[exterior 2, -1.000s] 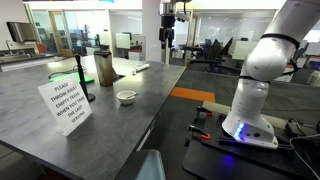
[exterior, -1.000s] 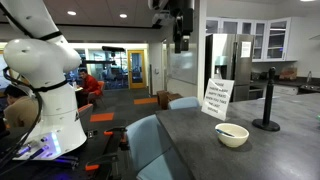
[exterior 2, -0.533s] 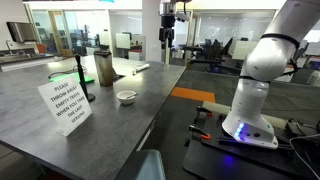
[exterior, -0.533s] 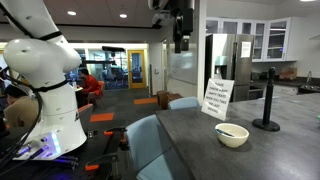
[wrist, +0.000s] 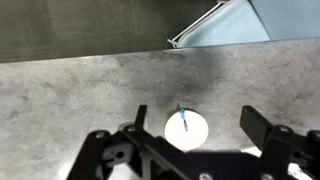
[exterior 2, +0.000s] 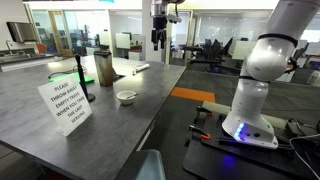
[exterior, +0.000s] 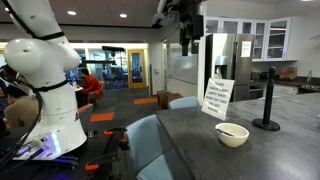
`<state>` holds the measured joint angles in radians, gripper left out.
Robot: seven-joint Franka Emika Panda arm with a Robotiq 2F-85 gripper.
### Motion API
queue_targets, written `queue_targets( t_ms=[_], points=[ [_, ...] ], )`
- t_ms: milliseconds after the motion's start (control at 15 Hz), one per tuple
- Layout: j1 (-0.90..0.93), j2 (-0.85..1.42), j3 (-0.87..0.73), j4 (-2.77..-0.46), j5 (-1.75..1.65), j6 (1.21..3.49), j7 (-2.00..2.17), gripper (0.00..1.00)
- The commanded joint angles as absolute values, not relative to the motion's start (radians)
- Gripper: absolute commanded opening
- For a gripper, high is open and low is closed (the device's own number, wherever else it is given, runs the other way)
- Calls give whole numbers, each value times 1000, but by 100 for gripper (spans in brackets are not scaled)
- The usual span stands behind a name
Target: Remove the pen from the white bowl
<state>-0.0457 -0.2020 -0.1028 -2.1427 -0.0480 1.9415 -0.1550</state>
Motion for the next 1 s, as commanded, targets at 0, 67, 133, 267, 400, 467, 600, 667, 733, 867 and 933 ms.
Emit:
queue_targets(
  t_ms=[0, 67, 133, 267, 400, 467, 600, 667, 733, 867, 933],
  points=[
    [-27, -65, -79, -2025, -25, 1951, -196, 100],
    [-21, -20, -70, -1997, -18, 1971, -194, 100],
    [-19, 24, -62, -1968, -11, 1992, -189, 100],
    [-23, 127, -50, -1911, -18, 2051, -185, 100],
    [-32, 235, -44, -1848, -7, 2088, -190, 100],
    [-37, 289, -40, -1809, -3, 2090, -195, 100],
    [-46, 388, -32, -1738, -2, 2088, -202, 100],
    [-49, 430, -27, -1706, -2, 2085, -207, 100],
    [-45, 440, -23, -1732, -12, 2116, -191, 100],
    [-43, 500, -16, -1709, -22, 2130, -185, 100],
    [-43, 524, -11, -1700, -19, 2135, -183, 100]
  ],
)
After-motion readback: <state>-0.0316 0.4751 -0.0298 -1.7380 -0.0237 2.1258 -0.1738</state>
